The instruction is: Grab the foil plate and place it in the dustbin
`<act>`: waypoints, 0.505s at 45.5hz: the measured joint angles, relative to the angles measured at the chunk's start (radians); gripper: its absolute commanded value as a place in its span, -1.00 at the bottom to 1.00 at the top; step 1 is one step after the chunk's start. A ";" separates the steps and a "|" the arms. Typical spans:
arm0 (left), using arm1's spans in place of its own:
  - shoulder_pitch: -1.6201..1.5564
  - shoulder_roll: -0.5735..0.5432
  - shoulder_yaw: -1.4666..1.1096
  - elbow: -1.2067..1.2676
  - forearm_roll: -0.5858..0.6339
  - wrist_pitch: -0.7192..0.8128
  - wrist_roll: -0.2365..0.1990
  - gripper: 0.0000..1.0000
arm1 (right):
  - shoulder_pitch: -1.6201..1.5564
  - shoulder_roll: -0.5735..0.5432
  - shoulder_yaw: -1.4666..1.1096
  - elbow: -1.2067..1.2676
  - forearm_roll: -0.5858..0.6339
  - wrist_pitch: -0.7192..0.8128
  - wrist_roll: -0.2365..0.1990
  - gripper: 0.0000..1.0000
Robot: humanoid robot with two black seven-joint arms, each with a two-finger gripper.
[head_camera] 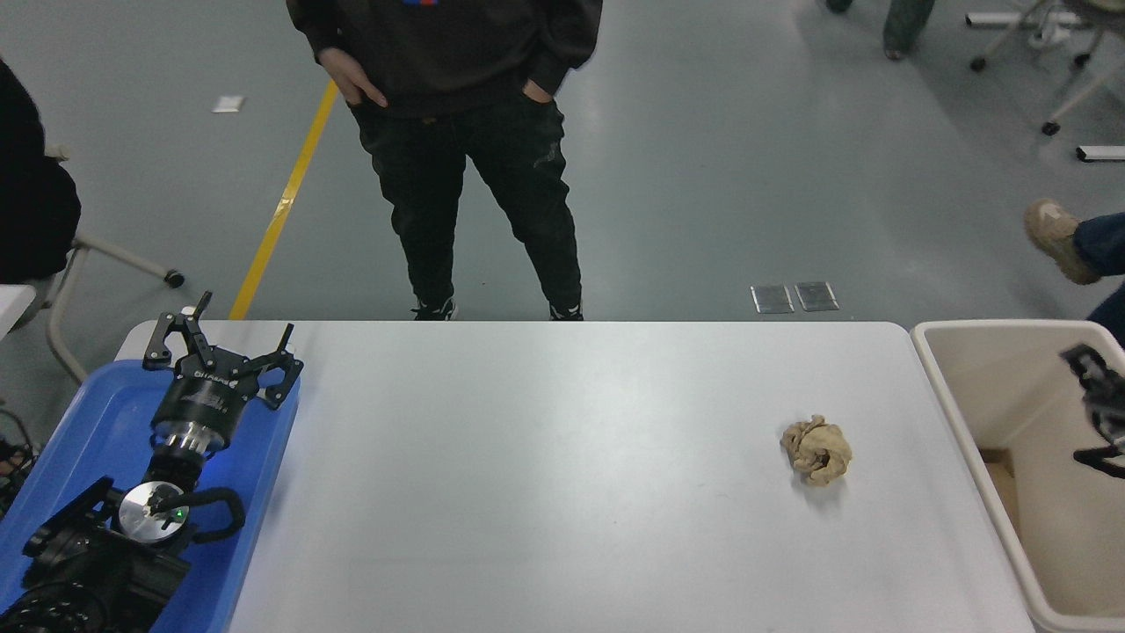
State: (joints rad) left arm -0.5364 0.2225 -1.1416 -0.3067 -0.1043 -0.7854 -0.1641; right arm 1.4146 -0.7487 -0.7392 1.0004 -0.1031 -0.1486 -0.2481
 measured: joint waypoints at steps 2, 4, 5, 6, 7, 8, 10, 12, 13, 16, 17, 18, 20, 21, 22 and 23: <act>0.000 0.000 0.000 0.000 0.000 0.000 0.000 0.99 | 0.080 0.002 -0.046 0.053 -0.008 0.052 0.000 1.00; 0.000 0.000 0.000 0.000 0.000 0.000 0.000 0.99 | 0.149 0.011 -0.085 0.096 -0.014 0.101 -0.001 1.00; 0.000 0.000 0.000 0.000 0.000 0.000 0.000 0.99 | 0.192 0.018 -0.108 0.124 -0.017 0.135 -0.001 1.00; 0.000 0.000 0.000 0.000 0.000 0.000 0.000 0.99 | 0.226 0.025 -0.127 0.145 -0.019 0.163 -0.001 1.00; 0.000 0.000 0.000 0.000 0.000 0.000 0.000 0.99 | 0.260 0.034 -0.144 0.165 -0.021 0.193 -0.001 1.00; -0.001 0.000 0.000 0.000 0.000 0.000 0.000 0.99 | 0.305 0.046 -0.167 0.194 -0.022 0.234 0.000 1.00; 0.000 0.000 0.000 0.000 0.000 0.000 0.000 0.99 | 0.363 0.066 -0.192 0.231 -0.024 0.287 0.000 1.00; 0.000 0.000 0.000 0.000 0.000 0.000 0.000 0.99 | 0.428 0.091 -0.220 0.278 -0.024 0.355 0.000 1.00; 0.000 0.000 0.000 0.000 0.000 0.000 0.000 0.99 | 0.454 0.104 -0.230 0.296 -0.025 0.381 0.000 1.00; 0.000 0.000 0.000 0.000 0.000 0.000 0.000 0.99 | 0.536 0.149 -0.258 0.361 -0.025 0.472 0.000 1.00; 0.001 0.000 0.000 0.000 0.000 0.000 0.000 0.99 | 0.559 0.163 -0.264 0.379 -0.024 0.497 0.001 1.00; 0.001 0.000 0.000 0.000 0.000 0.000 0.000 0.99 | 0.588 0.184 -0.274 0.402 -0.020 0.531 0.001 1.00; 0.001 0.000 0.000 0.000 0.000 0.000 0.000 0.99 | 0.623 0.213 -0.283 0.430 -0.011 0.571 0.002 1.00; 0.001 0.000 0.000 0.000 0.000 0.000 0.000 0.99 | 0.645 0.234 -0.291 0.447 -0.003 0.601 0.002 1.00; 0.001 0.000 0.000 0.000 0.000 0.000 0.000 0.99 | 0.660 0.249 -0.295 0.458 0.003 0.619 0.002 1.00; 0.001 0.000 0.000 0.000 0.000 0.000 0.000 0.99 | 0.674 0.265 -0.299 0.469 0.011 0.637 0.003 1.00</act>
State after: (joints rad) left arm -0.5355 0.2225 -1.1413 -0.3068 -0.1043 -0.7854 -0.1641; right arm 2.0881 -0.4837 -1.0378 1.4690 -0.0926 0.4886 -0.2454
